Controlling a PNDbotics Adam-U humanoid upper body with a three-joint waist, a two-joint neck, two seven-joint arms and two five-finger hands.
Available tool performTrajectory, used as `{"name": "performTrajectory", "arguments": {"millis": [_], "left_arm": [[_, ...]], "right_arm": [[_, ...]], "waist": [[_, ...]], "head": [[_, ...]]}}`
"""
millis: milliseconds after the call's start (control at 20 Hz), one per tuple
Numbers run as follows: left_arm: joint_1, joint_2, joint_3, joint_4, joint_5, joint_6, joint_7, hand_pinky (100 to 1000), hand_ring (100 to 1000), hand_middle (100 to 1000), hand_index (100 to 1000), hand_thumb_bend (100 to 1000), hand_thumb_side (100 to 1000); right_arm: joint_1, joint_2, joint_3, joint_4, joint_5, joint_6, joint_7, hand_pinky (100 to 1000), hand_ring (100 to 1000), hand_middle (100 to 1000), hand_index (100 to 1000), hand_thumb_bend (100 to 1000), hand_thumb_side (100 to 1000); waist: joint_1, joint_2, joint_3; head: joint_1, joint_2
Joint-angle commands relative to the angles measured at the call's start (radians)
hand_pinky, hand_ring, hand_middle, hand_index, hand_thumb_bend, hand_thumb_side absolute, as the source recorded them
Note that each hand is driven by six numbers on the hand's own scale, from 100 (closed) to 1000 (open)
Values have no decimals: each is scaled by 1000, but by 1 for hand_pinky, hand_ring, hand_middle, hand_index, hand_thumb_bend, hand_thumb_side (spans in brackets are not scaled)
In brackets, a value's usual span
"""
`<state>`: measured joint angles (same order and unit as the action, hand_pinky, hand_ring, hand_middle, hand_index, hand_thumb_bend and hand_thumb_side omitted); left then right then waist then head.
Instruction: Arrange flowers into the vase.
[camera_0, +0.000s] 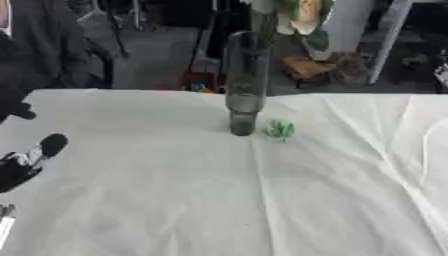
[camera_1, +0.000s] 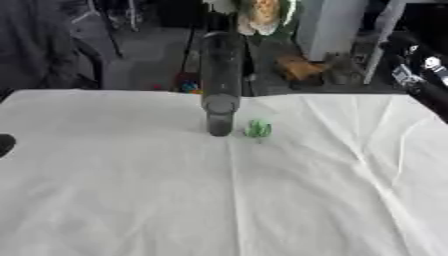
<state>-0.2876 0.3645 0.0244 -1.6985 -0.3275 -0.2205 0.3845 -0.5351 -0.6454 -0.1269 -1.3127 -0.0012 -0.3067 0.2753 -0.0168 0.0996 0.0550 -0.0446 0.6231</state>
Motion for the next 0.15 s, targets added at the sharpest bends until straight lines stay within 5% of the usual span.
{"name": "performTrajectory", "arguments": {"millis": [50, 150], "left_arm": [[-9, 11, 8, -16, -5, -1, 5, 725, 598, 621, 468, 1000, 681], [-8, 10, 7, -16, -7, -1, 6, 725, 595, 619, 469, 1000, 688]], "right_arm": [[-4, -22, -15, -26, -13, 0, -10, 922, 1000, 911, 1000, 141, 765], [0, -20, -14, -28, -12, 1, -12, 921, 1000, 910, 1000, 120, 770]], "waist": [[0, -12, -2], [1, -14, 0]], "head": [[2, -1], [4, -1]]}}
